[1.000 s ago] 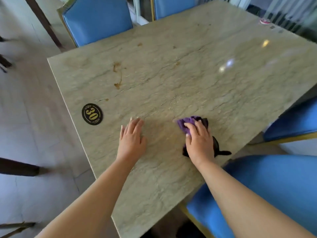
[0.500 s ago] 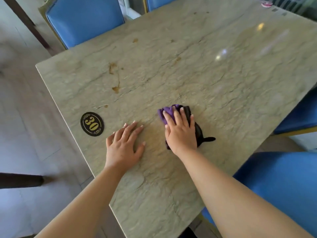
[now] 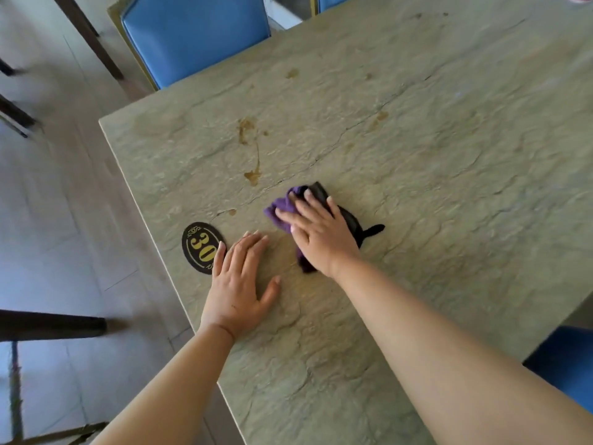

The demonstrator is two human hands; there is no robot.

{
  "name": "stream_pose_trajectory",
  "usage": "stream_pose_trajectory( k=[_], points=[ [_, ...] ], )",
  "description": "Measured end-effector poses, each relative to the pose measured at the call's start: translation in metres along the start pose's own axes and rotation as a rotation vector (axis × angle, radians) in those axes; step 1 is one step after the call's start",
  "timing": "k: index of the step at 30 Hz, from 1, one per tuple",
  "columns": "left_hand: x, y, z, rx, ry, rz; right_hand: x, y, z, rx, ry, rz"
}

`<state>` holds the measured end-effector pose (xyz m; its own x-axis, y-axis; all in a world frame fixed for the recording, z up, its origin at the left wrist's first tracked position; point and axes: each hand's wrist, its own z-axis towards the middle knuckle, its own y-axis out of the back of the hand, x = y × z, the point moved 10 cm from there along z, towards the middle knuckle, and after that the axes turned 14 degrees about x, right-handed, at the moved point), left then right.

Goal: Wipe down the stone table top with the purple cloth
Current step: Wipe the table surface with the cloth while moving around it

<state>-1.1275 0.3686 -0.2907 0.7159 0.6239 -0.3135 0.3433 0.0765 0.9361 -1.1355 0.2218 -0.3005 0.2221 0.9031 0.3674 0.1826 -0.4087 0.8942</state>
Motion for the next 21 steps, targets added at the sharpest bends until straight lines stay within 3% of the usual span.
stream_pose_trajectory(
  k=[3, 6, 8, 11, 13, 16, 18, 21],
  points=[
    [0.000, -0.002, 0.001, 0.006, -0.008, 0.014, -0.010, 0.004, -0.030, -0.077, 0.021, 0.110],
    [0.000, -0.005, 0.002, 0.014, -0.016, 0.034, -0.026, 0.011, -0.053, -0.147, -0.064, 0.549],
    [-0.002, -0.007, 0.002, 0.020, -0.027, 0.048, -0.036, 0.017, -0.075, -0.306, -0.154, 0.709],
    [0.002, -0.007, 0.003, 0.014, -0.018, -0.030, -0.053, 0.024, -0.127, -0.658, -0.440, 0.534],
    [0.007, -0.002, 0.008, -0.024, -0.007, -0.162, -0.052, 0.008, -0.153, -0.751, -0.689, 0.472],
    [-0.035, 0.005, 0.025, -0.041, -0.276, -0.227, -0.030, -0.022, -0.172, -0.729, -0.939, 0.371],
    [-0.080, -0.006, 0.038, 0.073, -0.456, -0.097, -0.020, -0.038, -0.172, -0.634, -1.016, 0.324],
    [-0.115, -0.039, 0.070, 0.279, -0.462, 0.153, -0.025, -0.042, -0.170, -0.556, -1.068, 0.296]
  ],
)
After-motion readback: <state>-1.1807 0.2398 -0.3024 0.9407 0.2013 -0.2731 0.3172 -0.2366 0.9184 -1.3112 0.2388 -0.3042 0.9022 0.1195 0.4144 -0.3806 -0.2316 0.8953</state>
